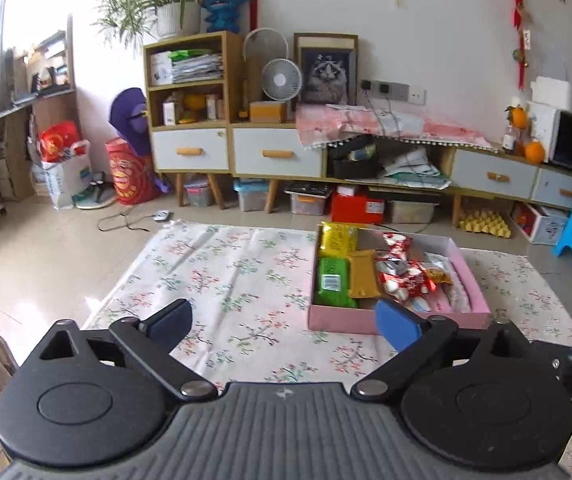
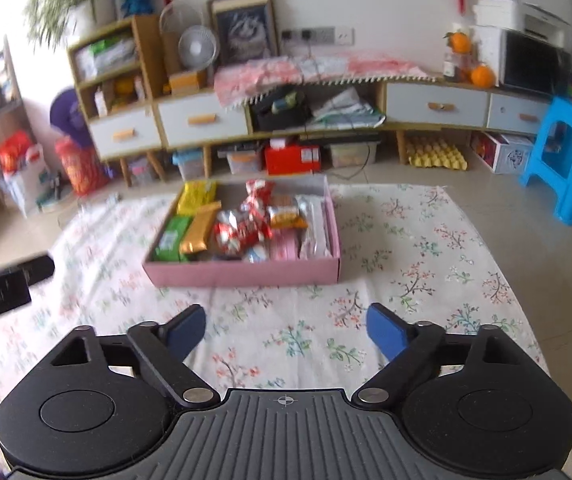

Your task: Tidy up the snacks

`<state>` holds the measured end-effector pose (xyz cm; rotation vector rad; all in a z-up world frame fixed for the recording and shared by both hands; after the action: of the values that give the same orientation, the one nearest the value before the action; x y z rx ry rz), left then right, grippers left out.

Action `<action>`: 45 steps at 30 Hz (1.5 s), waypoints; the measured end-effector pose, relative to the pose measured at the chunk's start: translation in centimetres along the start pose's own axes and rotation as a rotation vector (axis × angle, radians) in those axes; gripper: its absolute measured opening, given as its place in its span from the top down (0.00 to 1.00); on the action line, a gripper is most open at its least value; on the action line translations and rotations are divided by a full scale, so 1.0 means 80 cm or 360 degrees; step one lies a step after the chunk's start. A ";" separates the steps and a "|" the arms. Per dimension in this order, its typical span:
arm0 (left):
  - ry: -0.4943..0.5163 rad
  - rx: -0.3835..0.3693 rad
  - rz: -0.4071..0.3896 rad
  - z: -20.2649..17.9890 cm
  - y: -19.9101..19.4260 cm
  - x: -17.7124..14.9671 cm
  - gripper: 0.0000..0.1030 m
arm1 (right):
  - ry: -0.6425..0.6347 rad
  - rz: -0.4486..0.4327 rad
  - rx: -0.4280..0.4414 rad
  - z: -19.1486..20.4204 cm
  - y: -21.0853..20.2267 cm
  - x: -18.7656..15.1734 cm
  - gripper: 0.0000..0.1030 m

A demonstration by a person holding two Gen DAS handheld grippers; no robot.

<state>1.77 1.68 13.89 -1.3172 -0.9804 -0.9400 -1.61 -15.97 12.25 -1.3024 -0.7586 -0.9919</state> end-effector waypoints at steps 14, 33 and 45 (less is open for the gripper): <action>0.0123 -0.0077 0.0038 -0.026 -0.007 -0.017 0.01 | -0.0027 0.0232 -0.0074 -0.013 0.016 -0.019 0.07; 0.0135 -0.0159 0.0271 -0.030 0.007 -0.031 0.00 | -0.0052 0.0219 -0.0066 -0.017 0.010 -0.014 0.07; 0.0109 -0.0187 0.0305 -0.029 0.011 -0.031 0.00 | -0.0088 0.0209 -0.0074 -0.012 0.009 -0.016 0.07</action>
<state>1.86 -0.58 11.25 -1.4402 -0.7414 -0.8995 -1.55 -16.70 10.71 -1.4067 -0.6858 -0.8758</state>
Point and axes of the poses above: each gripper's, at about its wrist camera, not at the fingertips, and y roughly the way its jaws point, z to its left, x to its top, the point moved 1 cm from there along y, roughly the way its jaws point, and after that the axes turned 14 degrees about -z, right-handed, at the moved point
